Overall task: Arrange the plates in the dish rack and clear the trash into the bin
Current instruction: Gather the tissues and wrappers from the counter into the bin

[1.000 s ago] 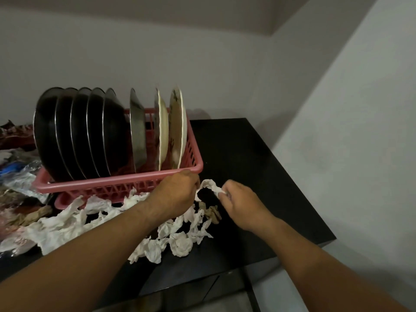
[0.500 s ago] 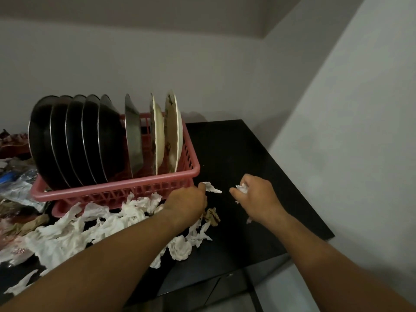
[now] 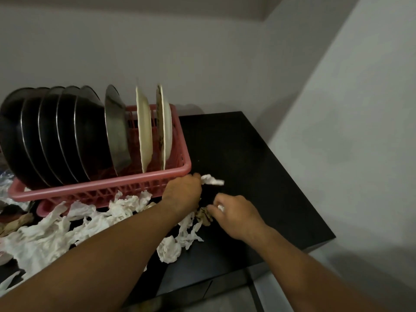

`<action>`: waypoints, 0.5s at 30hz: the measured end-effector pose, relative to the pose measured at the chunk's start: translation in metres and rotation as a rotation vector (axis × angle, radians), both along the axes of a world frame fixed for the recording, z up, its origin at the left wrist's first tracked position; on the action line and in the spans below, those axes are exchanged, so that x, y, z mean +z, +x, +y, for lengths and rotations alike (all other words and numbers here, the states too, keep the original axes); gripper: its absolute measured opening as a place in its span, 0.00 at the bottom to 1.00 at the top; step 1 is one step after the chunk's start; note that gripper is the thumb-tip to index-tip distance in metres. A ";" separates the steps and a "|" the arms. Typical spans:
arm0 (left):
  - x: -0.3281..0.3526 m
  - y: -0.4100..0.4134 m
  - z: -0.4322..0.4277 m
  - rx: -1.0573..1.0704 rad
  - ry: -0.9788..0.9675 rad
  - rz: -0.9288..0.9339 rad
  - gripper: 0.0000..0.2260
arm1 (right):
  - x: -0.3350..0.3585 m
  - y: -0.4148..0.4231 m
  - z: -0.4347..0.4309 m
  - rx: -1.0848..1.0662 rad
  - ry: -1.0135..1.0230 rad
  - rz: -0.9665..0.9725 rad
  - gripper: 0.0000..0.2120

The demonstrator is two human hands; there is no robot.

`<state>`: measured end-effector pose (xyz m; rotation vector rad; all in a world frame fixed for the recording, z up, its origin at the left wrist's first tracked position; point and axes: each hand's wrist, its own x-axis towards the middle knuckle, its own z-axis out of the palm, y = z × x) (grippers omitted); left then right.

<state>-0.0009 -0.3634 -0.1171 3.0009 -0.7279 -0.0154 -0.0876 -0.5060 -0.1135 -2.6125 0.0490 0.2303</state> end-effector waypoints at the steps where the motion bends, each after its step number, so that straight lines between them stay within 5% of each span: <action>1: 0.002 -0.002 0.001 -0.016 -0.023 -0.039 0.13 | -0.003 0.003 0.004 0.035 0.007 0.034 0.10; 4: 0.004 -0.008 0.006 -0.071 -0.074 -0.167 0.09 | -0.013 0.008 0.010 0.087 -0.002 0.114 0.20; 9: 0.010 -0.022 0.013 -0.073 -0.215 -0.200 0.13 | -0.019 0.012 0.011 0.020 0.070 0.152 0.06; 15: 0.038 -0.032 0.022 -0.109 -0.331 -0.193 0.07 | 0.008 0.010 0.000 -0.167 0.188 -0.014 0.10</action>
